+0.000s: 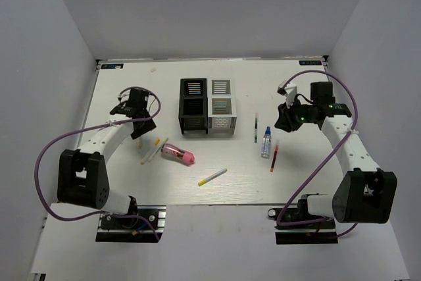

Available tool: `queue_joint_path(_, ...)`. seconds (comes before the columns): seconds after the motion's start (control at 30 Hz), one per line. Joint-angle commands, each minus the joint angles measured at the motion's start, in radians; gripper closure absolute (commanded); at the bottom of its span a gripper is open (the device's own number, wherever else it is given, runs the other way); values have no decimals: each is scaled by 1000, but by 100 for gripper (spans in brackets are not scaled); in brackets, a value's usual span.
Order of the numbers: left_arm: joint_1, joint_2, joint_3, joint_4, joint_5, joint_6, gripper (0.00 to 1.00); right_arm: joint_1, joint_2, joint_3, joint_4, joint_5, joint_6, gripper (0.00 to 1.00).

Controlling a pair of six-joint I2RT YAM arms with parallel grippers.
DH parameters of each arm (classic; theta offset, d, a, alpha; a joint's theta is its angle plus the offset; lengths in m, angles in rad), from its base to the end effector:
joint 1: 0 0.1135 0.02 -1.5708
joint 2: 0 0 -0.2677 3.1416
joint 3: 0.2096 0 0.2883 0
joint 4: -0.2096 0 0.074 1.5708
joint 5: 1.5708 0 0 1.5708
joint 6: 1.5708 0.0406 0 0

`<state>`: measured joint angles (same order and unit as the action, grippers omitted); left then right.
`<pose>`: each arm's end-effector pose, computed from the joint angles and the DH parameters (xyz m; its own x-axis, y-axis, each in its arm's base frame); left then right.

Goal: Sort the stationery into containers
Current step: Pick up the pen from the center of the board.

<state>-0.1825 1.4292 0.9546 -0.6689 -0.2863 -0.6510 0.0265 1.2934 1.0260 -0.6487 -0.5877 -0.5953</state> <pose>0.3042 -0.0445 0.2002 -0.7477 -0.4531 -0.4854 -0.4954 0.8674 -0.0467 0.2994 0.0305 0.2688 -0.4549 -0.4789 -0.7508 -0.7423 0.6696 0.0227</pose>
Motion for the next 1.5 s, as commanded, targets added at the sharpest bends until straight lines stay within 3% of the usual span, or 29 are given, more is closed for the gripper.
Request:
queue_joint_path(0.0, 6, -16, 59, 67, -57, 65, 41, 4, -28, -9, 26, -23, -9, 66)
queue_joint_path(0.13, 17, 71, 110, 43, -86, 123, 41, 1, -34, -24, 29, -17, -5, 63)
queue_joint_path(0.33, 60, 154, 110, 92, 18, 296, 39, 4, -34, -20, 29, -12, -11, 62)
queue_joint_path(0.73, 126, 273, 98, 120, 108, 366, 42, 3, -31, -32, 29, -14, -8, 60)
queue_joint_path(0.97, 144, 316, 98, 138, 128, 375, 58, 1, -43, 5, -9, -43, -44, 53)
queue_joint_path(1.17, 144, 316, 49, 120, 138, 375, 68, 4, -52, 2, -14, -63, -37, 53)
queue_joint_path(1.3, 144, 306, 15, 120, 138, 375, 83, 3, -62, 2, -17, -67, -38, 52)
queue_joint_path(1.33, 144, 294, 15, 120, 138, 375, 94, 3, -60, 0, -23, -70, -41, 52)
queue_joint_path(1.37, 144, 277, 15, 111, 148, 375, 98, 1, -59, 2, -29, -73, -55, 52)
queue_joint_path(1.47, 144, 218, 54, 101, 171, 366, 100, 3, -60, 5, -60, -96, -84, 50)
